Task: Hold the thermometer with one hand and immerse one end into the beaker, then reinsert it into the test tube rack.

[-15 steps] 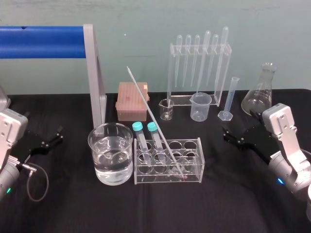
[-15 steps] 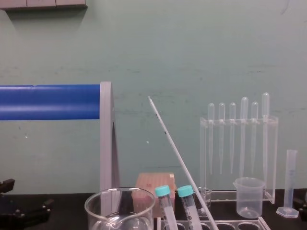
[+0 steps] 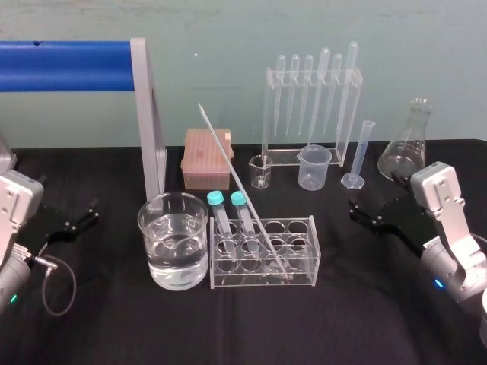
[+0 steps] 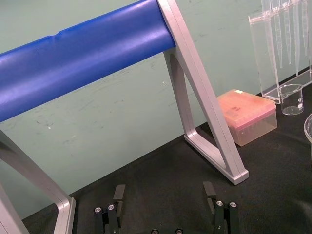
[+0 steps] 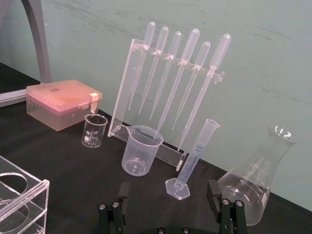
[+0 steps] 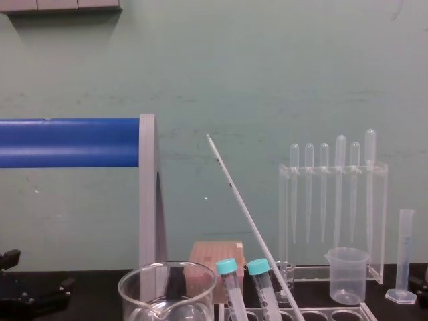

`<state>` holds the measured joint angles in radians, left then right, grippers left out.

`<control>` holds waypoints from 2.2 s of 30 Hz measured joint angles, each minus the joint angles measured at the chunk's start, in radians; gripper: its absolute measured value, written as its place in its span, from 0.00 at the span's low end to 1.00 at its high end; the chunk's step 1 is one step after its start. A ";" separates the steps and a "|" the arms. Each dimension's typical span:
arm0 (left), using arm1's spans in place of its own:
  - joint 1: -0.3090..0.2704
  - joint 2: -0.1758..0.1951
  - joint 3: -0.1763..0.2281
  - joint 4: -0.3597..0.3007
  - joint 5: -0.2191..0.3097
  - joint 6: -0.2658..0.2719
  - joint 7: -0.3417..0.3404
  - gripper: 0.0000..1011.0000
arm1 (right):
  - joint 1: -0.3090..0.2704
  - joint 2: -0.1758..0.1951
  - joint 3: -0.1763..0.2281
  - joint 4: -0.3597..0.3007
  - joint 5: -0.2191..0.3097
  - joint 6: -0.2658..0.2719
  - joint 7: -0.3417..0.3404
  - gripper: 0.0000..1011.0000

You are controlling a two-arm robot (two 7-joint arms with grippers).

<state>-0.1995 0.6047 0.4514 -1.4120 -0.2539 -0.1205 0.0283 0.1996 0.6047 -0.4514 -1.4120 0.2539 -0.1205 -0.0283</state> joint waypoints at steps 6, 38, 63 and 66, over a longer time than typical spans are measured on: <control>0.000 0.000 0.000 0.000 0.000 0.000 0.000 1.00 | 0.000 0.000 0.000 0.000 0.000 0.000 0.000 0.99; 0.000 0.000 0.000 0.000 0.000 0.000 0.000 1.00 | 0.000 0.000 0.000 0.000 0.000 0.000 0.000 0.99; 0.000 0.000 0.000 0.000 0.000 0.000 0.000 1.00 | -0.009 -0.008 0.120 -0.119 0.230 0.077 0.163 0.99; 0.000 0.000 0.000 0.000 0.000 0.000 0.000 1.00 | 0.002 -0.010 0.138 -0.156 0.314 0.135 0.238 0.99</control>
<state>-0.1995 0.6047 0.4514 -1.4120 -0.2540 -0.1205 0.0283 0.2015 0.5946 -0.3136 -1.5680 0.5683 0.0149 0.2101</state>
